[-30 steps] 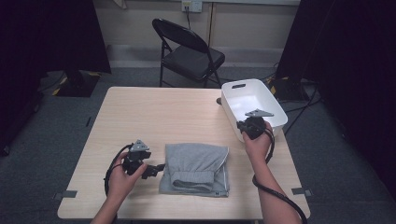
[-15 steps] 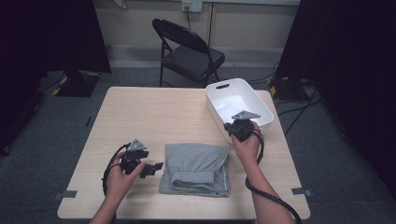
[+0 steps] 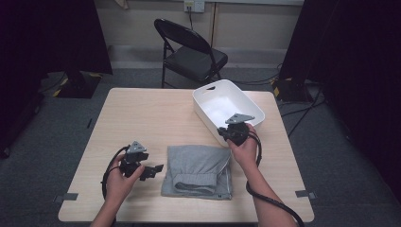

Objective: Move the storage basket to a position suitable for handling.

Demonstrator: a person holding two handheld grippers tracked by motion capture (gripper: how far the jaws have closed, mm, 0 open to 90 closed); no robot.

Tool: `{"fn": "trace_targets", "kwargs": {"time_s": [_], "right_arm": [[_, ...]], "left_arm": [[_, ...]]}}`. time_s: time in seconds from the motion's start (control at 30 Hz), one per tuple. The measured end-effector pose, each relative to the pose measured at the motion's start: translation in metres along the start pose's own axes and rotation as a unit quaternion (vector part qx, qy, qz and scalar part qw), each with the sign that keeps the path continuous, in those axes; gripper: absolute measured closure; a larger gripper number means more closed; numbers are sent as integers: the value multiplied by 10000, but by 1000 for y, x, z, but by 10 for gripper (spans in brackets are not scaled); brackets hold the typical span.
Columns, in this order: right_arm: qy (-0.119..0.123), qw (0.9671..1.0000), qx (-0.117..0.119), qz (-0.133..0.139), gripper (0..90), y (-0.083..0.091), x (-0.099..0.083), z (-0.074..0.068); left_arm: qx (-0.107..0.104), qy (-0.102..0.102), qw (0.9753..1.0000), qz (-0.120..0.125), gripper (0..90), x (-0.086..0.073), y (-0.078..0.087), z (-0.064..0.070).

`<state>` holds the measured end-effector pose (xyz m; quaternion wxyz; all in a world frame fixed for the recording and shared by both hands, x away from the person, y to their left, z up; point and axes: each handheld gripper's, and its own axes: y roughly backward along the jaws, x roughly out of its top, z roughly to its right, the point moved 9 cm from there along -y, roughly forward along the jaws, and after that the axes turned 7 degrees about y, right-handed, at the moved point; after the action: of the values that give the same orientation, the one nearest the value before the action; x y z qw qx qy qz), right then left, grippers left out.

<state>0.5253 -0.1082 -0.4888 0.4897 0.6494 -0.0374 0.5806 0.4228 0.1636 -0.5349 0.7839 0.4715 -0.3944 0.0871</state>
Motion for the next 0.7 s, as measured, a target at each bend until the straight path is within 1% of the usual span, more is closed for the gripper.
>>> {"fn": "trace_targets", "kwargs": {"time_s": [0.07, 0.1, 0.13, 0.17, 0.2, 0.23, 0.3, 0.33, 0.37, 0.4, 0.43, 0.47, 0.5, 0.53, 0.57, 0.63, 0.7], "right_arm": [[-54, 10000, 32, 10, 850, 0, 0, 0], [-150, 9999, 42, 16, 817, 1, 0, 0], [-216, 9998, -37, -6, 750, 1, -2, 2], [-294, 9996, -56, 9, 726, 3, -2, 2], [-406, 9991, -111, 51, 681, 5, -2, 3], [-417, 9989, -236, 18, 616, 8, -2, 5], [-591, 9977, -310, 85, 587, 16, 1, 8], [-596, 9974, -403, 80, 554, 20, 1, 10], [-688, 9965, -446, 155, 562, 25, 3, 13], [-759, 9958, -492, 159, 546, 30, 4, 16], [-818, 9946, -628, 139, 521, 37, 4, 21], [-891, 9938, -642, 193, 526, 40, 5, 23], [-968, 9924, -740, 179, 516, 46, 4, 27], [-993, 9914, -845, 146, 494, 49, 3, 30], [-1075, 9900, -902, 133, 497, 51, 2, 33], [-1188, 9866, -1117, 67, 475, 56, -3, 40], [-1251, 9854, -1156, 32, 462, 56, -6, 42]], "left_arm": [[13, 5, 10000, 6, 175, 0, 0, 0], [14, 6, 10000, -6, 175, 0, 0, -1], [22, 13, 10000, -5, 175, 0, 0, -1], [36, 11, 10000, 0, 175, 0, 1, -1], [37, 14, 10000, 0, 175, 0, 1, -1], [40, 5, 10000, 1, 175, 0, 1, -1], [43, -10, 10000, -2, 175, 0, 1, 0], [38, -2, 10000, 27, 175, 1, 1, 1], [41, -51, 10000, 16, 174, 1, 2, 1], [38, -43, 10000, 25, 175, 1, 2, 2], [44, -38, 10000, 40, 175, 2, 2, 2], [52, -44, 10000, 32, 175, 1, 2, 3], [57, -52, 10000, 31, 175, 2, 3, 2], [54, -43, 10000, 41, 175, 2, 3, 2], [43, -53, 10000, 25, 174, 1, 3, 3], [67, -57, 9999, 48, 173, 1, 4, 3], [48, -73, 9999, 56, 172, 2, 5, 3]]}}
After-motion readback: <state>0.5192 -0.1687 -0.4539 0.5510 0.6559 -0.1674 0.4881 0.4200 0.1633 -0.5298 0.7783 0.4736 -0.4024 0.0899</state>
